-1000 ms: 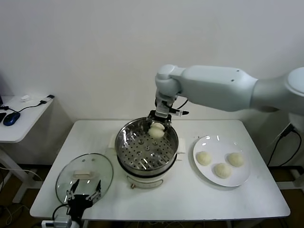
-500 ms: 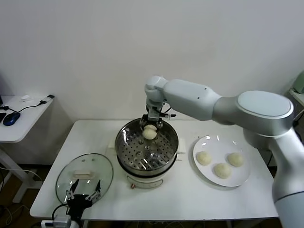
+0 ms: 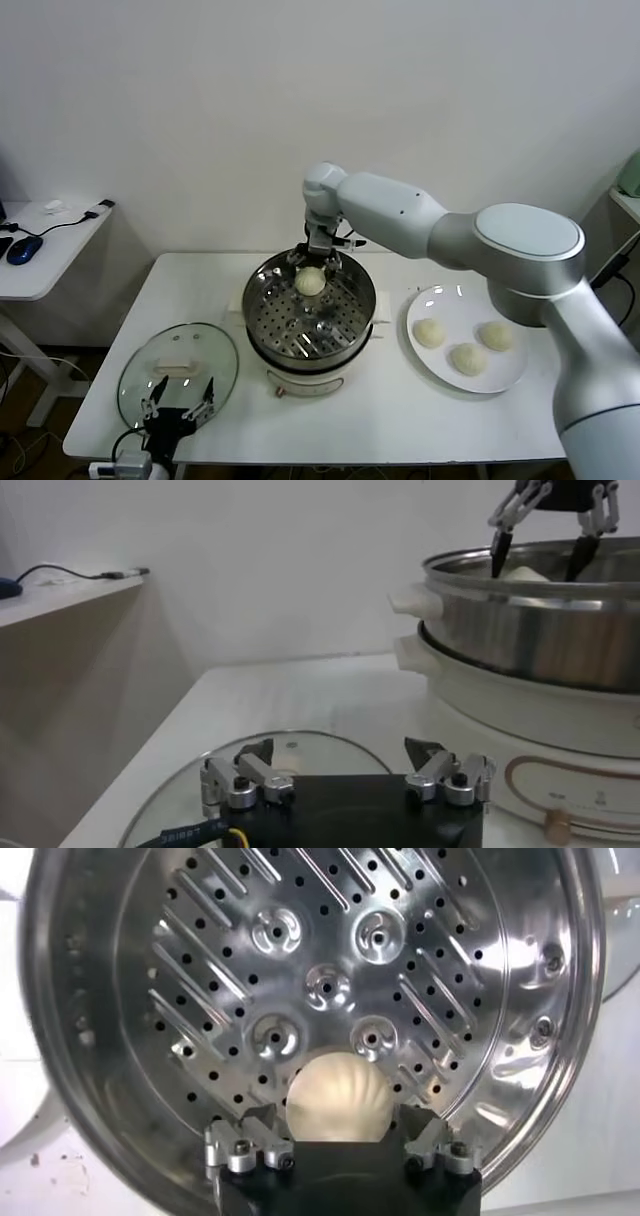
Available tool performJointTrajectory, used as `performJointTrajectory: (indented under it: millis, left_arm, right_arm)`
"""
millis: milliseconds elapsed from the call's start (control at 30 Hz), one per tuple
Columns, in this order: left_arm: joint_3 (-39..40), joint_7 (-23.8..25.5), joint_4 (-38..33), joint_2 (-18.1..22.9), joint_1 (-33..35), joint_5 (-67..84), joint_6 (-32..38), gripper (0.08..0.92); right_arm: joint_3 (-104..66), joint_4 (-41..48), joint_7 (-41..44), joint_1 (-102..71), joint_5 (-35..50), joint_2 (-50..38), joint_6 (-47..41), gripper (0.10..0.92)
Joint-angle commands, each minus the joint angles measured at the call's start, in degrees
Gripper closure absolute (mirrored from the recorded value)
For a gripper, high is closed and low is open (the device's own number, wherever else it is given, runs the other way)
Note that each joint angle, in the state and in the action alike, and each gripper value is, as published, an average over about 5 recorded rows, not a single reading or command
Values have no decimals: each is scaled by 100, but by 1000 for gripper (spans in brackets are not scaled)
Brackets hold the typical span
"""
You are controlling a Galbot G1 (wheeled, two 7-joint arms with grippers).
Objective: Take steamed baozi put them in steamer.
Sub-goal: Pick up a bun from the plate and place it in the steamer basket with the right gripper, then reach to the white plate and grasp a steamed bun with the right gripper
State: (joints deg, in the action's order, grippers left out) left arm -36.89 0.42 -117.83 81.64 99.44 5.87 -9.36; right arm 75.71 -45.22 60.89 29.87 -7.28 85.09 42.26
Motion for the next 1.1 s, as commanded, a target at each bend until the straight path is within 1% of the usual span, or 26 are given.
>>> performJointTrajectory:
  millis: [33, 100, 167, 233, 300, 367, 467, 600, 733, 900, 1100]
  left_arm:
    - [5, 4, -22, 10, 16, -13, -3, 177]
    - [10, 6, -45, 11, 33, -19, -2, 177]
    - [10, 7, -70, 13, 46, -22, -3, 177]
    - [7, 7, -95, 12, 55, -18, -3, 177]
    - [2, 6, -117, 10, 59, -13, -2, 177]
    - [-3, 3, -125, 2, 57, -5, 3, 177]
    - [-5, -3, -111, -10, 40, 7, 18, 177]
    - [3, -6, -97, -26, 8, 21, 30, 177]
    - [13, -3, -92, -20, -35, 26, 22, 177]
    - [-1, 0, -70, -8, -64, 40, 23, 177]
    - [-11, -2, -11, -3, -34, 42, 45, 177]
  right_arm:
    - [384, -727, 287, 960, 1451, -593, -221, 203]
    - [752, -1042, 322, 1358, 2227, -895, -595, 202]
    - [1381, -1471, 317, 1906, 3269, -1273, -1258, 202]
    - [1949, -1928, 277, 2404, 4099, -1762, -2106, 203]
    - [2359, -2308, 201, 2765, 4456, -2277, -2829, 203]
    - [2657, -2627, 104, 3004, 4495, -2792, -3414, 203]
    - [3165, -3087, -44, 3234, 4484, -3430, -4045, 202]
    - [3763, -3751, -336, 3266, 4549, -4095, -4760, 203]
    - [3957, -4206, -819, 2793, 4744, -4572, -5345, 203]
    - [3467, -4093, -1352, 1843, 4661, -4736, -5882, 203]
    - [2492, -3282, -1576, 539, 4223, -4470, -6152, 203]
